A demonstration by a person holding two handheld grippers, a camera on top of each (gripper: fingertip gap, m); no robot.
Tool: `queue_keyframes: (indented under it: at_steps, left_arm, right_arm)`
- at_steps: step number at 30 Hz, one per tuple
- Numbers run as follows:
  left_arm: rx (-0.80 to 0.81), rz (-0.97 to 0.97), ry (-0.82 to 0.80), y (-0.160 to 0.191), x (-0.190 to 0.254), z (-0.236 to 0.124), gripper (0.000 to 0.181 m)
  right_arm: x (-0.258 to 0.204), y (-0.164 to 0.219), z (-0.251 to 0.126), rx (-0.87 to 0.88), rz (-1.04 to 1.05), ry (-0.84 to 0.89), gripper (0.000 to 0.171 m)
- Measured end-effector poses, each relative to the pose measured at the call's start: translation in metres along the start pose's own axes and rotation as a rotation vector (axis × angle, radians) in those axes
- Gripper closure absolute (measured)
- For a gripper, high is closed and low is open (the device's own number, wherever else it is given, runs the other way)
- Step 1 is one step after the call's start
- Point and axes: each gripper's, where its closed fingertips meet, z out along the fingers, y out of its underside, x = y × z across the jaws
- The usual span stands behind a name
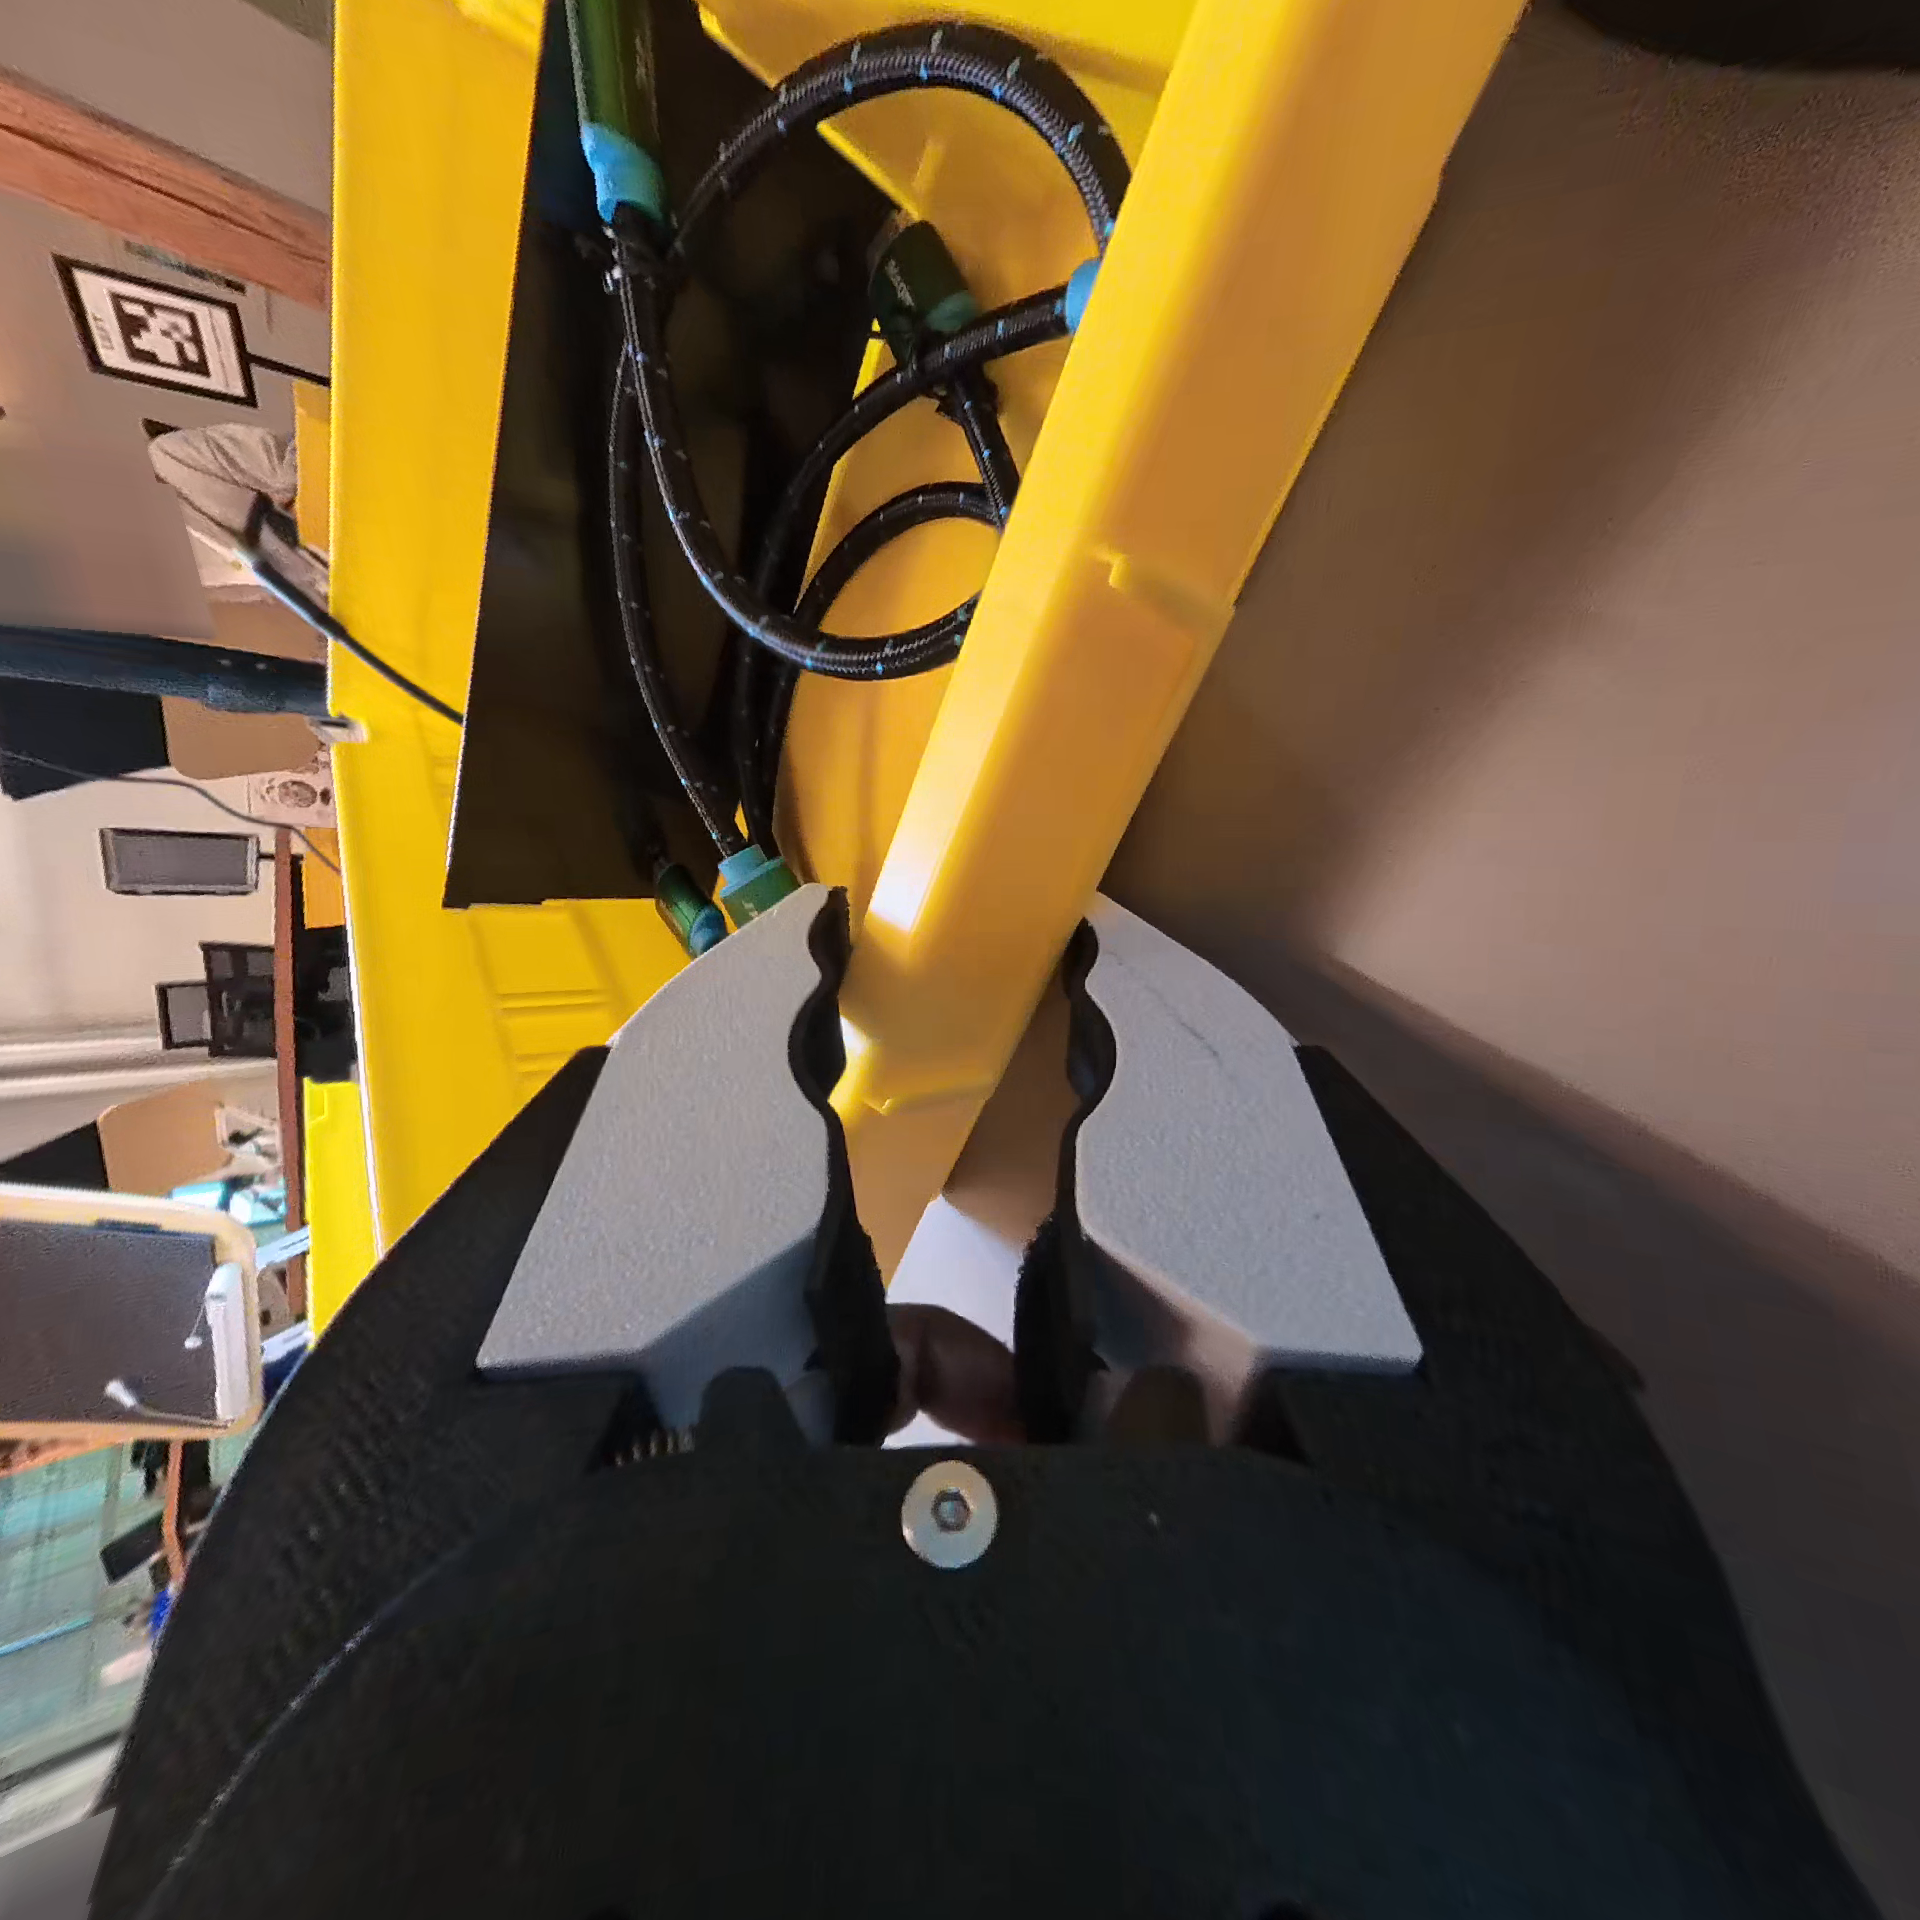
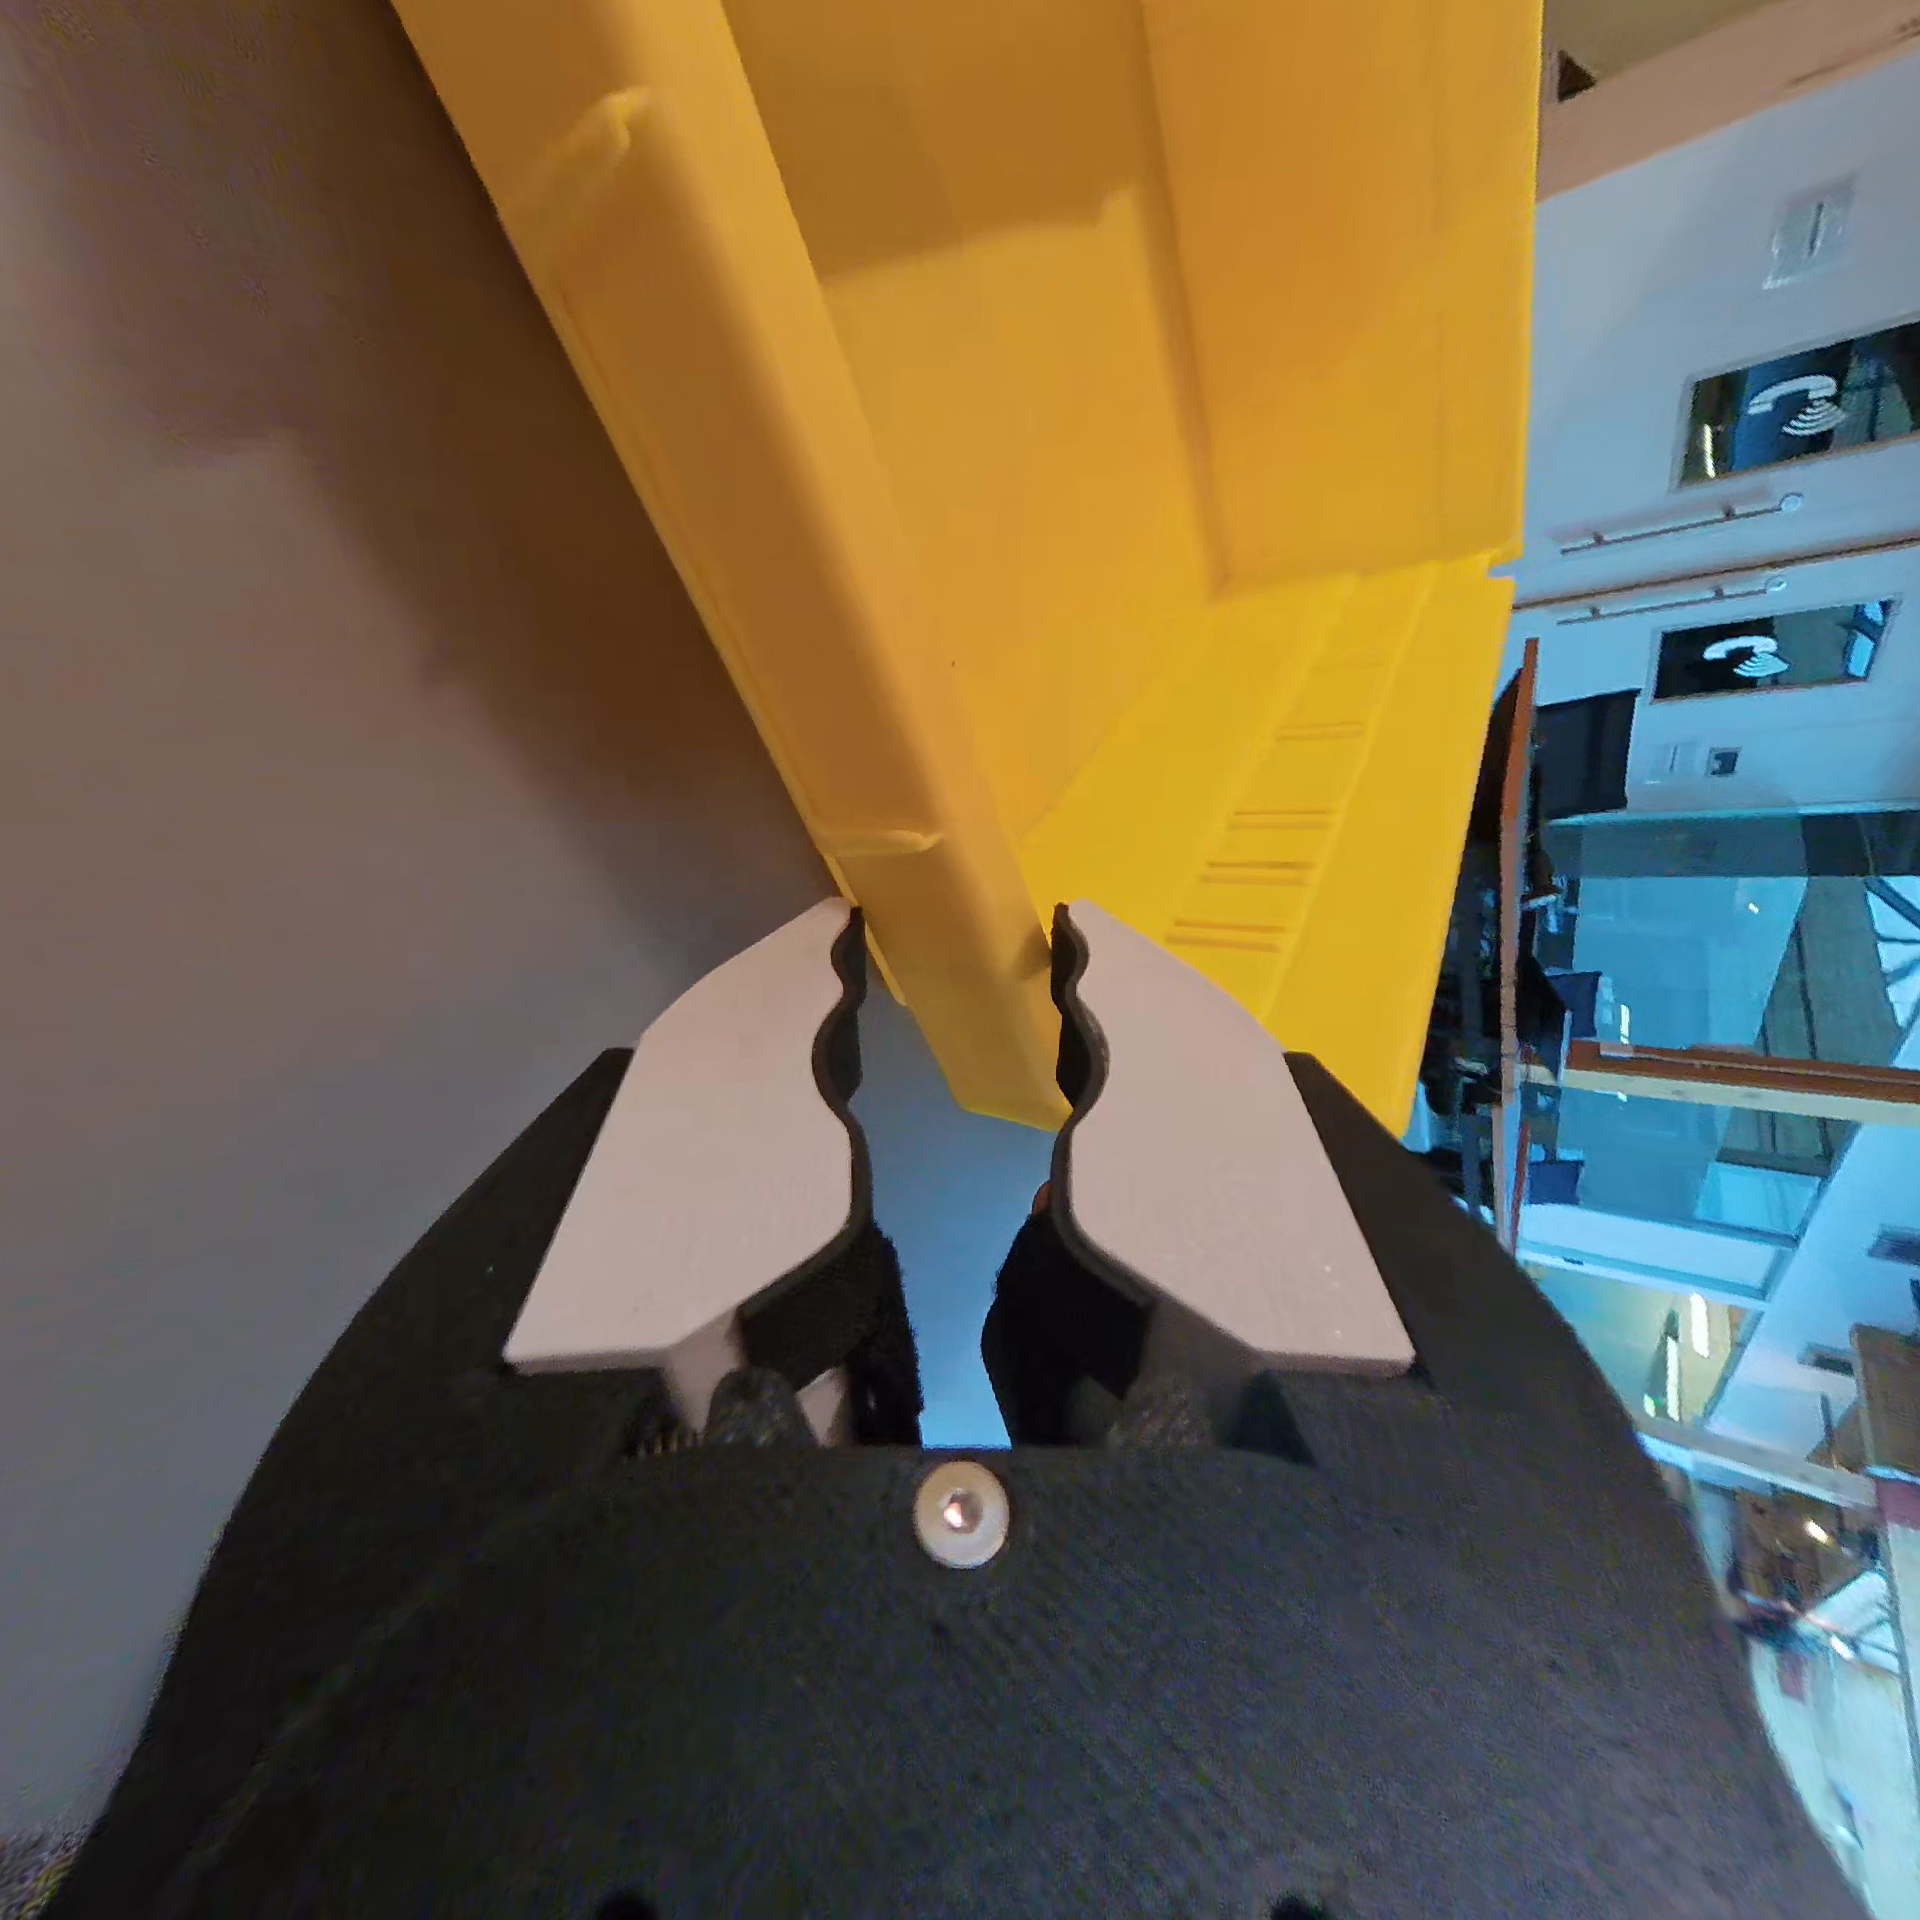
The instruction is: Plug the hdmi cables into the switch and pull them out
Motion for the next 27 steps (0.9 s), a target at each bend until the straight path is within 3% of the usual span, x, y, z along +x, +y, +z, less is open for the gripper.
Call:
queue_keyframes:
  at_steps: [9, 12, 18, 21, 24, 27]
  left_arm:
    - [0.123, -0.184, 0.025, 0.027, 0.018, -0.044, 0.135]
    - [0.086, -0.251, 0.073, 0.039, 0.024, -0.057, 0.131]
    - [0.022, -0.298, 0.163, 0.044, 0.035, -0.074, 0.127]
    - [-0.016, -0.229, 0.189, 0.047, 0.035, -0.074, 0.128]
    - [-0.119, -0.015, 0.237, 0.054, 0.036, -0.078, 0.137]
    - [-0.139, 0.058, 0.282, 0.054, 0.037, -0.098, 0.130]
  right_arm:
    - [-0.023, 0.030, -0.057, 0.095, 0.215, -0.226, 0.137]
    - [-0.029, 0.031, -0.075, 0.112, 0.321, -0.313, 0.137]
    - [-0.015, -0.018, -0.101, 0.361, 0.378, -0.315, 0.118]
    - [-0.016, -0.034, -0.106, 0.399, 0.338, -0.338, 0.115]
    - [-0.015, -0.035, -0.108, 0.374, 0.322, -0.338, 0.113]
    - [-0.008, -0.038, -0.114, 0.418, 0.331, -0.295, 0.113]
